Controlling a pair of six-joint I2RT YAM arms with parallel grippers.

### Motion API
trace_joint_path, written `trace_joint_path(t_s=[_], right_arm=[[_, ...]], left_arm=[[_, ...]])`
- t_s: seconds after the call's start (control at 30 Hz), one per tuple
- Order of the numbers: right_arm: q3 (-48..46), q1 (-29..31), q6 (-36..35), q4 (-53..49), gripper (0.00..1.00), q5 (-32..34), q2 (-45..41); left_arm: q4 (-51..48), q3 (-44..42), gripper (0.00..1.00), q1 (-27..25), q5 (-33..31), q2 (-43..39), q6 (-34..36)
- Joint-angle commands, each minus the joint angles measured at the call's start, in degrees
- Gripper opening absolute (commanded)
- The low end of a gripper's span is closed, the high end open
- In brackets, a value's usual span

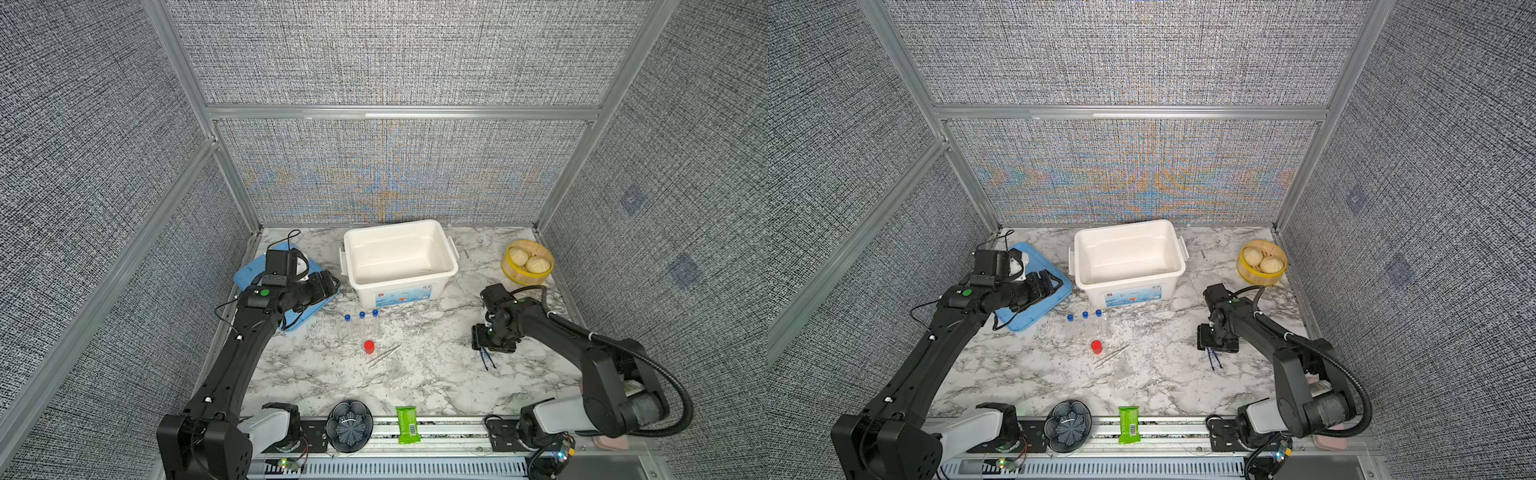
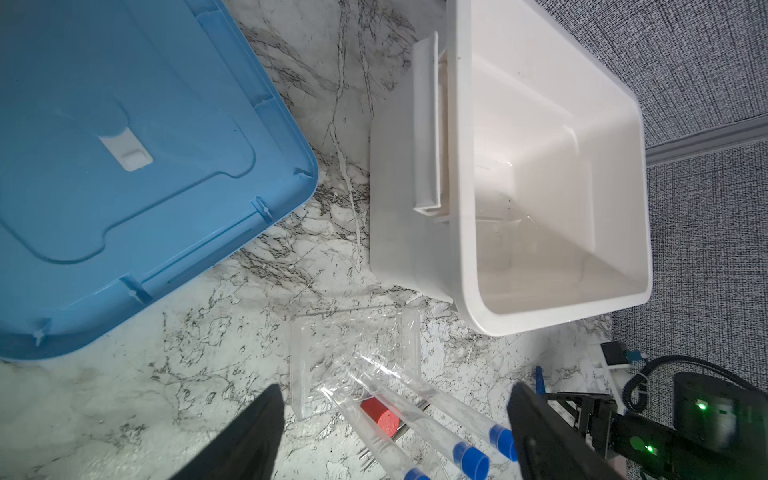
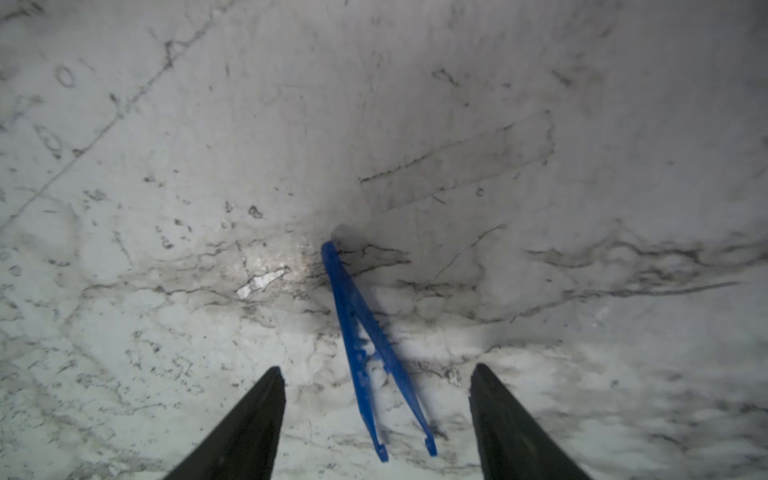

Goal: Organize the chemistry lab equipment
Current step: 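Lower the right gripper onto the blue tweezers and close on them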

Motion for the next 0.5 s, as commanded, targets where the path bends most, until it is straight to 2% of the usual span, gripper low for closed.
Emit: trace_joint_path(t_s=[0.0, 0.13, 0.17, 0.33, 0.4, 0.47], right_arm=[[0.1, -0.4, 0.8, 1.3, 0.62, -2.4, 1.4], [-0.5, -0.5, 1.3, 1.2, 0.56, -1.5, 2.5], [-0.3, -0.5, 1.3, 0.8, 0.49, -1.4, 2.8], [-0.2, -0.3, 2.0, -0.3, 0.29, -0.3, 4.4], [-0.1, -0.3, 2.1, -0.7, 0.16, -0.7, 5.1], [0.1, -0.3, 2.3, -1.0, 0.12, -1.4, 5.3]], left_arm=[[1.0, 0.1, 0.86, 0.1, 0.5, 0.1, 0.4], [0.5, 0.8, 0.86, 0.1, 0.5, 0.7, 0.9], [0.0, 1.1, 0.85, 0.1, 0.6, 0.8, 0.8], [0.1, 1.4, 0.86, 0.1, 1.2, 0.4, 1.2], [-0.9, 1.8, 0.86, 0.1, 0.5, 0.1, 1.5], [-0.6, 1.4, 0.86, 0.1, 0.0, -0.6, 1.6]])
